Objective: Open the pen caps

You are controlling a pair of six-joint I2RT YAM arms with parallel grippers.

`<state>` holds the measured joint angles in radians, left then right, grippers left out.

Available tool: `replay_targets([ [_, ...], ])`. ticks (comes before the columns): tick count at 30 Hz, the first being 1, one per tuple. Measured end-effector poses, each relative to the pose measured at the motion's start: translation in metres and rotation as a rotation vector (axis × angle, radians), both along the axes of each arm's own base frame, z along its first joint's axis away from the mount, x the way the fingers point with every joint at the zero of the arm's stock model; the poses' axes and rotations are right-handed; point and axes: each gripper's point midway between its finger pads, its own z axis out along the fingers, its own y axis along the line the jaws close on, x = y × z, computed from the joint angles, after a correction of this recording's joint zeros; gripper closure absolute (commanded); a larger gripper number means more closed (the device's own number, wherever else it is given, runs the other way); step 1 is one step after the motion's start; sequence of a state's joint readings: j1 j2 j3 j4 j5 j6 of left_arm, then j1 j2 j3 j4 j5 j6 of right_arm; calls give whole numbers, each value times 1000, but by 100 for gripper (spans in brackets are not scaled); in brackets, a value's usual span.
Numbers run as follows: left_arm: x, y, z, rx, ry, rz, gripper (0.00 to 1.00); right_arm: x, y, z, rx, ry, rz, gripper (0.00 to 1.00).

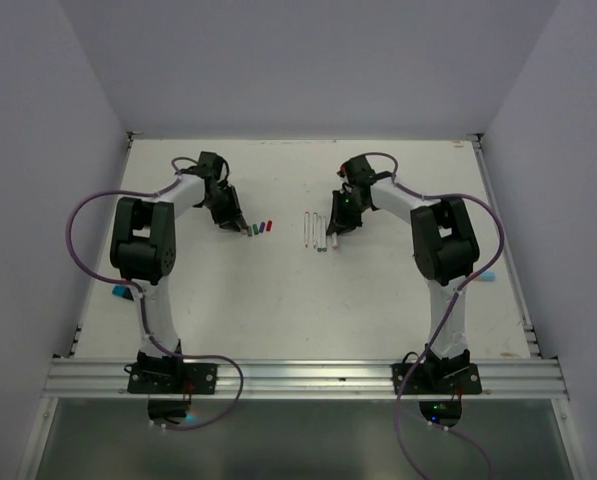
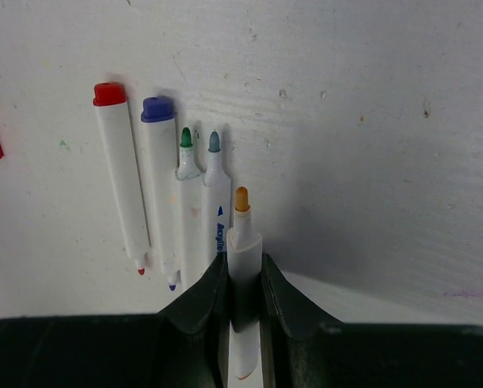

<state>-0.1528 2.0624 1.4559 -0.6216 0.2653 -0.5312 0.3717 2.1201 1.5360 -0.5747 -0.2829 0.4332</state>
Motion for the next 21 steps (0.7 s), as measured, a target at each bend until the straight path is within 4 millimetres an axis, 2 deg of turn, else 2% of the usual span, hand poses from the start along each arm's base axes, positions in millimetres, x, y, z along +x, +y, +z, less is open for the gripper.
replay_targets([
  [8,1,-1,1,-6,-3,-4,66,4,-3,0,-23,-12,-11,84],
  [13,1,-3,1,-18,-9,-8,56,13,-2,0,-24,-23,-15,73],
  [21,1,-3,4,-37,-17,-12,46,20,-1,2,-30,-35,-19,63],
])
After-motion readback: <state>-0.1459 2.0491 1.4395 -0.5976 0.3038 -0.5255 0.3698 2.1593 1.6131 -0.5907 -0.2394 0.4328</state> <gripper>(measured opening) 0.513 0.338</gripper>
